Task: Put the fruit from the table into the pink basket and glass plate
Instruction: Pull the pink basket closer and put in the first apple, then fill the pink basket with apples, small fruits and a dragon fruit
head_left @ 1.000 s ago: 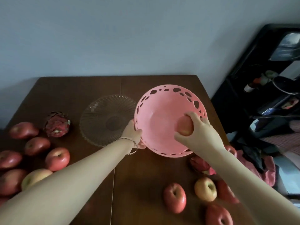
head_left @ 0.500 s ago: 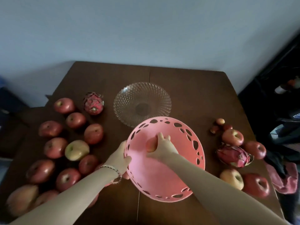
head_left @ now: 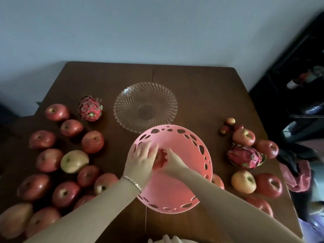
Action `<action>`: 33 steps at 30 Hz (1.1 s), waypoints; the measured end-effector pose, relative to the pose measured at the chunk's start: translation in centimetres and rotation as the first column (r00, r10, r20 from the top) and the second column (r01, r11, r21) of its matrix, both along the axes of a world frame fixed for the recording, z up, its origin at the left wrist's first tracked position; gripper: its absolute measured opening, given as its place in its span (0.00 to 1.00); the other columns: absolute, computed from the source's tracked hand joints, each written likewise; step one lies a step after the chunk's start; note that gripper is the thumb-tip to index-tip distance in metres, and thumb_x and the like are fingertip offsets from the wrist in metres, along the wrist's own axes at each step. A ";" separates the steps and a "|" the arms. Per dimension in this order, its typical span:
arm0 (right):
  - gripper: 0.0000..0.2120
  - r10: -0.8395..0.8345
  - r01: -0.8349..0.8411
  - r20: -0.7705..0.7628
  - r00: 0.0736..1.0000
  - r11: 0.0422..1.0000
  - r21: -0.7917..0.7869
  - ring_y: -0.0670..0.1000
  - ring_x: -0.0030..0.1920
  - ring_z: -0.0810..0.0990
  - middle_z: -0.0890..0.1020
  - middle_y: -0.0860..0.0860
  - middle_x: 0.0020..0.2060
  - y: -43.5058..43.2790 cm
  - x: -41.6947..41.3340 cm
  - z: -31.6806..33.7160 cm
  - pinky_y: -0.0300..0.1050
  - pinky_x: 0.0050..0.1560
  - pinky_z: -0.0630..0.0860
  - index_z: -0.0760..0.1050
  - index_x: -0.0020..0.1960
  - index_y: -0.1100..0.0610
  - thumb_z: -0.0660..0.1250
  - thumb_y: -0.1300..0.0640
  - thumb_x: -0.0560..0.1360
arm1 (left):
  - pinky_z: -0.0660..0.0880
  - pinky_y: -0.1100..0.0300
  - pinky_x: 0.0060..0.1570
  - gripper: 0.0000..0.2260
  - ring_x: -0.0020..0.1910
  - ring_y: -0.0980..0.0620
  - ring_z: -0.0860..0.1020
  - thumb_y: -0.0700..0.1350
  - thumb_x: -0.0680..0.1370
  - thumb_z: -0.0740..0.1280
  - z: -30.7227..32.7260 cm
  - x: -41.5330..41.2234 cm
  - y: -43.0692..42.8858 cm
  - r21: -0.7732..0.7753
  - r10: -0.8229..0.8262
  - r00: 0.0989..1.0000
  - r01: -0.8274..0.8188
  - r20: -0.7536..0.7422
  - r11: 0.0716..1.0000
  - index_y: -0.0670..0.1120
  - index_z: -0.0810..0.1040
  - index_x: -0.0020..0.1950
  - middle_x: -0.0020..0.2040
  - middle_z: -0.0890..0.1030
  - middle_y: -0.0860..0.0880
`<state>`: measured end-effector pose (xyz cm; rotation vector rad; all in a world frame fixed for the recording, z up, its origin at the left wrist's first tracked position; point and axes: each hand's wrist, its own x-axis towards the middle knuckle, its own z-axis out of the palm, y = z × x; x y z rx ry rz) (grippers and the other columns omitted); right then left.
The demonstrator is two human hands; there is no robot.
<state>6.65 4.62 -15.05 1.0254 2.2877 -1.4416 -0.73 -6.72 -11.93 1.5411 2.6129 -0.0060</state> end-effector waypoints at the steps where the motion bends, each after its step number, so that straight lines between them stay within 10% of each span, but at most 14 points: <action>1: 0.34 -0.022 0.022 -0.008 1.000 0.999 -0.046 0.56 0.61 0.75 0.75 0.55 0.61 0.4 0.4 0.3 0.49 0.60 0.74 0.61 0.69 0.56 0.71 0.58 0.67 | 0.67 0.47 0.66 0.31 0.64 0.45 0.72 0.45 0.69 0.72 -0.3 0.0 1.0 -0.068 -0.057 0.996 0.062 0.072 0.996 0.50 0.67 0.70 0.68 0.70 0.47; 8: 0.22 -0.208 0.254 -0.160 0.965 0.895 0.367 0.50 0.50 0.77 0.79 0.52 0.53 7.4 7.2 5.6 0.40 0.50 0.72 0.74 0.61 0.56 0.62 0.68 0.68 | 0.72 0.50 0.60 0.19 0.65 0.42 0.68 0.43 0.78 0.62 -1.2 -0.2 4.9 -0.407 0.008 0.986 0.061 0.166 0.911 0.51 0.66 0.69 0.70 0.65 0.46; 12: 0.37 0.040 -0.158 0.485 0.873 0.966 0.204 0.55 0.61 0.74 0.69 0.56 0.65 10.8 12.2 5.7 0.46 0.59 0.74 0.59 0.73 0.53 0.70 0.61 0.67 | 0.73 0.50 0.60 0.21 0.66 0.42 0.65 0.42 0.78 0.63 -1.5 0.0 4.8 -0.362 0.083 0.969 0.007 0.234 0.932 0.51 0.65 0.70 0.71 0.64 0.48; 14: 0.46 0.206 -0.308 0.554 0.807 0.946 0.097 0.57 0.65 0.69 0.63 0.55 0.68 9.5 12.9 4.2 0.51 0.63 0.72 0.51 0.74 0.48 0.75 0.54 0.65 | 0.73 0.51 0.59 0.21 0.65 0.43 0.66 0.42 0.78 0.63 -1.6 0.3 4.8 -0.342 0.100 0.965 -0.012 0.241 0.940 0.51 0.65 0.70 0.71 0.64 0.49; 19: 0.37 0.196 -0.342 0.474 0.858 0.908 0.243 0.55 0.56 0.74 0.69 0.51 0.58 6.0 13.5 0.5 0.48 0.50 0.77 0.63 0.65 0.45 0.74 0.47 0.60 | 0.72 0.51 0.60 0.24 0.66 0.44 0.66 0.41 0.77 0.65 -1.9 0.3 4.6 -0.302 0.119 0.957 -0.035 0.264 0.953 0.52 0.64 0.71 0.72 0.63 0.49; 26: 0.43 -0.280 0.231 0.011 0.960 0.812 0.536 0.55 0.58 0.72 0.69 0.52 0.61 8.3 12.7 7.1 0.45 0.51 0.72 0.60 0.68 0.57 0.77 0.51 0.59 | 0.71 0.53 0.63 0.23 0.67 0.45 0.66 0.42 0.76 0.65 -2.1 0.1 4.1 -0.241 0.110 0.956 -0.044 0.272 0.970 0.52 0.65 0.71 0.71 0.64 0.49; 33: 0.43 0.123 -0.117 0.010 0.992 0.915 0.387 0.56 0.58 0.69 0.64 0.53 0.56 6.7 5.7 7.4 0.46 0.58 0.73 0.61 0.68 0.43 0.76 0.54 0.57 | 0.68 0.53 0.64 0.23 0.68 0.45 0.65 0.44 0.77 0.65 -1.8 0.0 4.1 -0.226 0.107 0.946 -0.037 0.306 0.973 0.52 0.64 0.71 0.72 0.64 0.49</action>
